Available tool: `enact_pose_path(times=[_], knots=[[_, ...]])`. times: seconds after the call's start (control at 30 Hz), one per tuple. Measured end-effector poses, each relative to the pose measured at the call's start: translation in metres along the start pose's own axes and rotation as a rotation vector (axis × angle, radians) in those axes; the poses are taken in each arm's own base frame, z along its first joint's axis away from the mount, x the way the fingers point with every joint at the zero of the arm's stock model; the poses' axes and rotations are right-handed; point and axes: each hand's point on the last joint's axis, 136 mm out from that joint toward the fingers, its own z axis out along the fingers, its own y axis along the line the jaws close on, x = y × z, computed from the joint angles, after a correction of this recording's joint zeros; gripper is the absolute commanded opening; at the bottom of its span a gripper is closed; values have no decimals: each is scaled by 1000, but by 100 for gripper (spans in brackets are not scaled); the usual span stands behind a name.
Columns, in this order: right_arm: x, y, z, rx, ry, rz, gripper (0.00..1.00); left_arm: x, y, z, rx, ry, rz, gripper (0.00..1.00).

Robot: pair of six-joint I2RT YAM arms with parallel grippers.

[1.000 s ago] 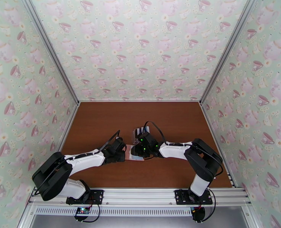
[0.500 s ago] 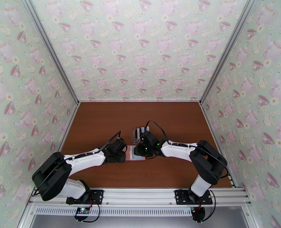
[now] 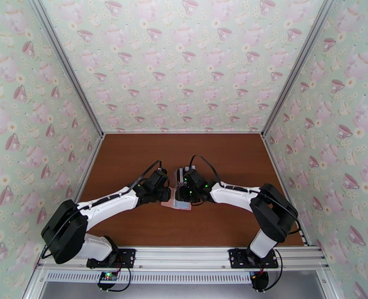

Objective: Put the credit cards into the card holder

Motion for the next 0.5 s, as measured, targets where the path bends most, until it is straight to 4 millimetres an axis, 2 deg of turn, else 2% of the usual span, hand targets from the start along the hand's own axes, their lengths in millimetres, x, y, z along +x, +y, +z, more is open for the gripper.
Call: enact_pose_path(times=[0.23,0.5], knots=[[-10,-4,-3,52,-28,-23,46,10,-6,-6,80,-7,-4,31],[-12,-16,5,120,-28,-42,45,35,-5,10,150,19,-17,32]])
